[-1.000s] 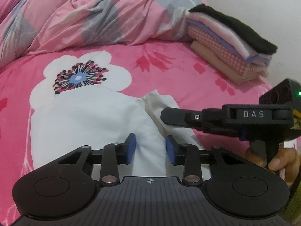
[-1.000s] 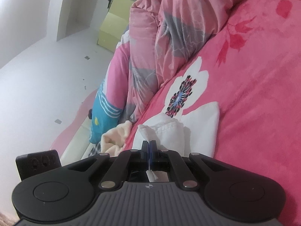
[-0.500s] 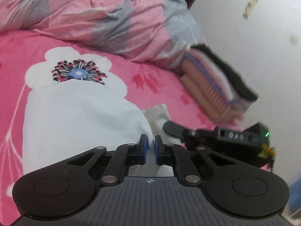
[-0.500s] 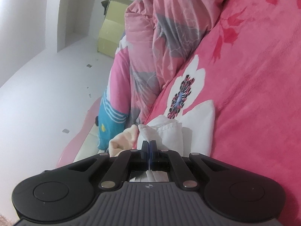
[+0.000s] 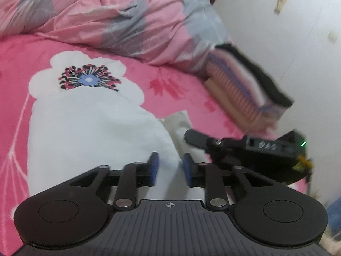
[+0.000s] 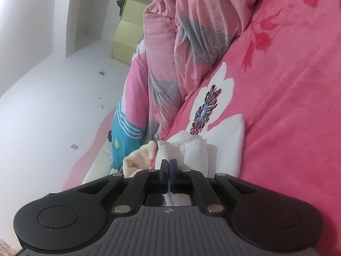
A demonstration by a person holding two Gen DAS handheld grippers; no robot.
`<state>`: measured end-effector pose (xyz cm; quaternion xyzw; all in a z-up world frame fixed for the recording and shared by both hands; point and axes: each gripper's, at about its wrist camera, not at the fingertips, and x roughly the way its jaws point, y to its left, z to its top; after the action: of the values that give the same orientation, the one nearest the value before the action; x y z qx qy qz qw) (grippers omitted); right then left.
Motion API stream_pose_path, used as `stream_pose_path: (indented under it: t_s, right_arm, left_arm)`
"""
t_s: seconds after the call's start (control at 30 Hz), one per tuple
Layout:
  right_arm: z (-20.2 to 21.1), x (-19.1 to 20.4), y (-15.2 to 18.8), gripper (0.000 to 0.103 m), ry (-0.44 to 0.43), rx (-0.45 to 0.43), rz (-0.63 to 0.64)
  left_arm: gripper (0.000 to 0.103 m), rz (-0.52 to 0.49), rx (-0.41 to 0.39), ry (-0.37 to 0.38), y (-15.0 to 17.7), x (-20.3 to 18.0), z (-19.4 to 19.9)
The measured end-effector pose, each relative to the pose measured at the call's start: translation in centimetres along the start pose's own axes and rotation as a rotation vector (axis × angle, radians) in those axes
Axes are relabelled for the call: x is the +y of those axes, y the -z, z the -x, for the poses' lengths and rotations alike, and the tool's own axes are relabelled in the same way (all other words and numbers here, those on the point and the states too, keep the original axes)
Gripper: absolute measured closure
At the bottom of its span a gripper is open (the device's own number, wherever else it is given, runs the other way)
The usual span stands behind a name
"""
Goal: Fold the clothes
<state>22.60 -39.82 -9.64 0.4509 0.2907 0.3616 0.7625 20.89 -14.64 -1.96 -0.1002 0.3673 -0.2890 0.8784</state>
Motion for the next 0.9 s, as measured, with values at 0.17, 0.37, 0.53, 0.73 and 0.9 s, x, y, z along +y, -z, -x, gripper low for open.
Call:
stream_pose_path:
  t_s: [0.17,0.37,0.53,0.73,0.9]
  right_arm:
    - [0.4,-0.3,-0.1,0.102,-0.020,-0.010,-0.020]
    - [0.6,-0.5,-0.2,0.102,-0.028,-0.015,-0.028]
    - [0.6,-0.3,-0.2,0.102,-0.018,-0.016,-0.020]
    - [0.7,-0.3,-0.2,0.102,-0.009,-0.015,-0.007]
    - [0.7,-0.3,-0.2,0.102,-0.007,-0.014,0.000]
  left_arm:
    - [0.071,-0.045,0.047,-0.068,-0.3,-1.1,-0.9]
    - [0.070,-0.071,0.097,-0.135,-0.8,-2.3,-1.6]
    - [0.069,-0.112,0.108,-0.186,-0.8,-3.2,-2.1]
    - [0.085,-0.079,0.106,-0.185,-0.7,-2.9,-2.5]
    - [0.099,-0.042,0.059,-0.168,-0.5,-2.5,-2.1]
